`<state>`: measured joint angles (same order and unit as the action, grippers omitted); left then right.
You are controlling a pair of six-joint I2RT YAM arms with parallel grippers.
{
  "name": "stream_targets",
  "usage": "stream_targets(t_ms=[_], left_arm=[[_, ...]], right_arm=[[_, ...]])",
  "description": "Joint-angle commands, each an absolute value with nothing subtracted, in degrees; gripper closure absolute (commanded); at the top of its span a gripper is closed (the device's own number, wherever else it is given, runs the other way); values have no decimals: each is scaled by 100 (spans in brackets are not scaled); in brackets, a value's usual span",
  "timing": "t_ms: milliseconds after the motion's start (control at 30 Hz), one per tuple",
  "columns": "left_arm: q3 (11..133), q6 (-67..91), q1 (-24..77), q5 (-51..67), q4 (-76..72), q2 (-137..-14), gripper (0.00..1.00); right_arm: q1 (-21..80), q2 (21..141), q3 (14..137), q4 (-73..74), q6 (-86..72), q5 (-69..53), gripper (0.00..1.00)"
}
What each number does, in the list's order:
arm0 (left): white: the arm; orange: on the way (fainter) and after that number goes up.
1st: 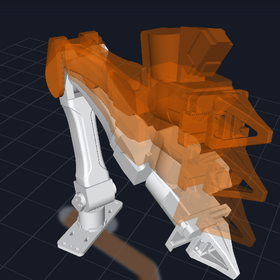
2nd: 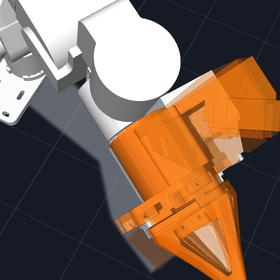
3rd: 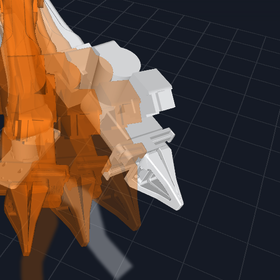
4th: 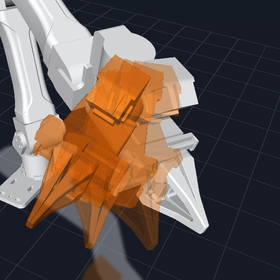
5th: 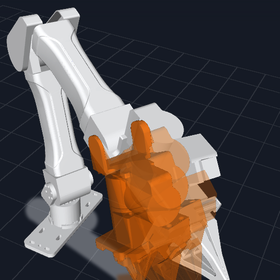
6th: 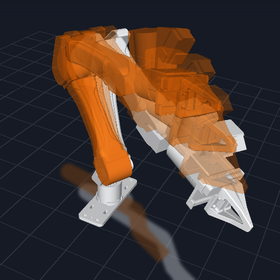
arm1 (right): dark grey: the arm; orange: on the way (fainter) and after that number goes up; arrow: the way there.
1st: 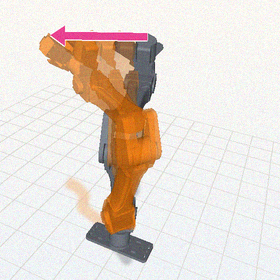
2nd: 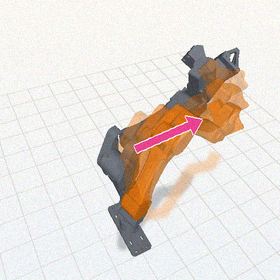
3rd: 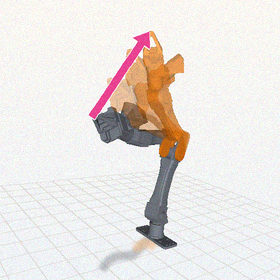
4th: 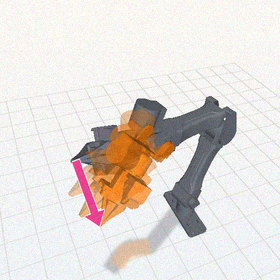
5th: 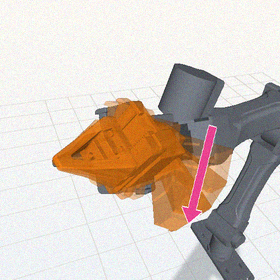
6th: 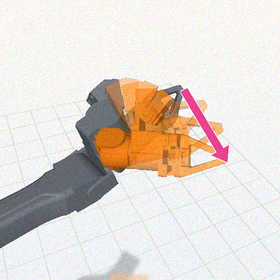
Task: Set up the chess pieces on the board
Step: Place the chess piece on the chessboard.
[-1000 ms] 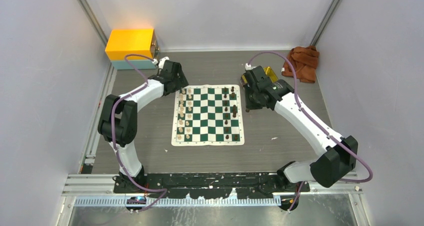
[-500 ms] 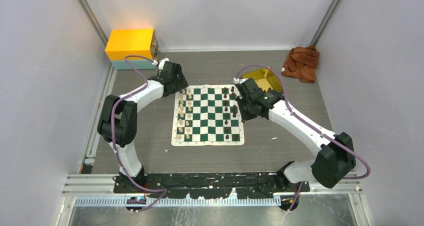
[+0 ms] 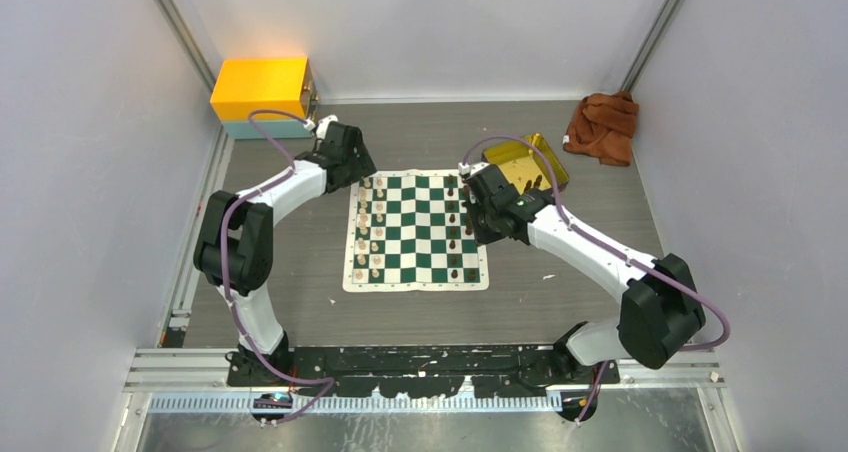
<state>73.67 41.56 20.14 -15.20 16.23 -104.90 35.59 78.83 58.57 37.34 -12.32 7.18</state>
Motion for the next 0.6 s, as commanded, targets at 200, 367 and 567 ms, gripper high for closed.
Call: stream_targets(t_ms=[200,367,567], left_arm=[[7367,4052,1978,-1615,1539,-10151,23],[7359,4028,1971,-1614,1554,-10150,23],[7331,4009,1943,-1612,1558,-10140,23]], right_arm=[[3810,8232,5642,3110,-1274,817,99],[3928,8354,5523,2957,-1341,913,99],[4020,8486,5457,2888,-1426,1014,99]])
